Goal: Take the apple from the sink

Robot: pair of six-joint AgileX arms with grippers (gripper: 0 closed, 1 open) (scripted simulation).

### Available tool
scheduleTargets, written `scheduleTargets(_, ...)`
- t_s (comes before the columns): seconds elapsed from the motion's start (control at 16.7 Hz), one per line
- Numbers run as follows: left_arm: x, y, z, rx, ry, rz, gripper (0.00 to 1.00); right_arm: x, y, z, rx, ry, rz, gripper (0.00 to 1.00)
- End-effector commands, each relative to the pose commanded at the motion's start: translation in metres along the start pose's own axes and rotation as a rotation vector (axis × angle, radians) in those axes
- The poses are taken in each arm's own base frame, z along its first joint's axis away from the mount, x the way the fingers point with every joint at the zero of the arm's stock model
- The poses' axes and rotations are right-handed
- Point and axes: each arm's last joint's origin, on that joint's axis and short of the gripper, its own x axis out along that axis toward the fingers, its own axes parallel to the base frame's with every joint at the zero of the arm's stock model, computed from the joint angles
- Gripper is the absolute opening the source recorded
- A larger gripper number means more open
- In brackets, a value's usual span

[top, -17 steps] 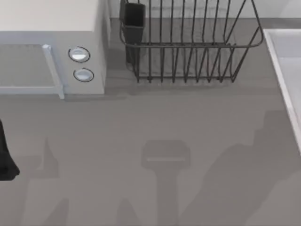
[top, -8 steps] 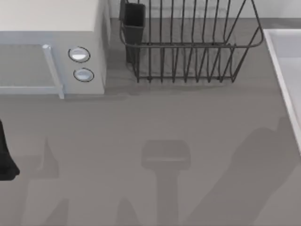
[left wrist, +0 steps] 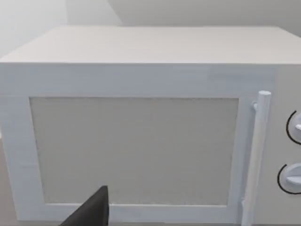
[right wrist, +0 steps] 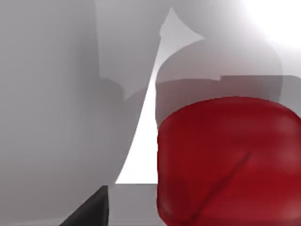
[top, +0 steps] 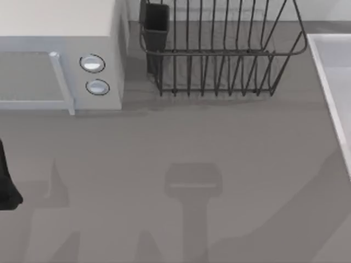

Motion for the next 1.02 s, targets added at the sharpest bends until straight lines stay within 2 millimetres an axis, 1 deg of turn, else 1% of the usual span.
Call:
scheduleTargets(0.18, 0.0, 0.0, 0.0, 0.0, 0.0, 0.0, 1.0, 0.044, 0.001, -0.004, 0.001, -0.005, -0.002, 1.0)
scheduleTargets(0.3, 0.0, 0.0, 0.0, 0.0, 0.0, 0.0, 1.0, 0.062, 0.002, -0.008, 0.002, 0.004, 0.002, 1.0)
scheduleTargets(0.36, 0.0, 0.0, 0.0, 0.0, 0.0, 0.0, 1.0, 0.066, 0.003, -0.009, 0.002, 0.007, 0.003, 1.0)
scheduleTargets(0.6, 0.0, 0.0, 0.0, 0.0, 0.0, 0.0, 1.0, 0.067, 0.003, -0.009, 0.002, 0.007, 0.003, 1.0)
scheduleTargets(1.02, 0.0, 0.0, 0.0, 0.0, 0.0, 0.0, 1.0, 0.067, 0.003, -0.009, 0.002, 0.007, 0.003, 0.47)
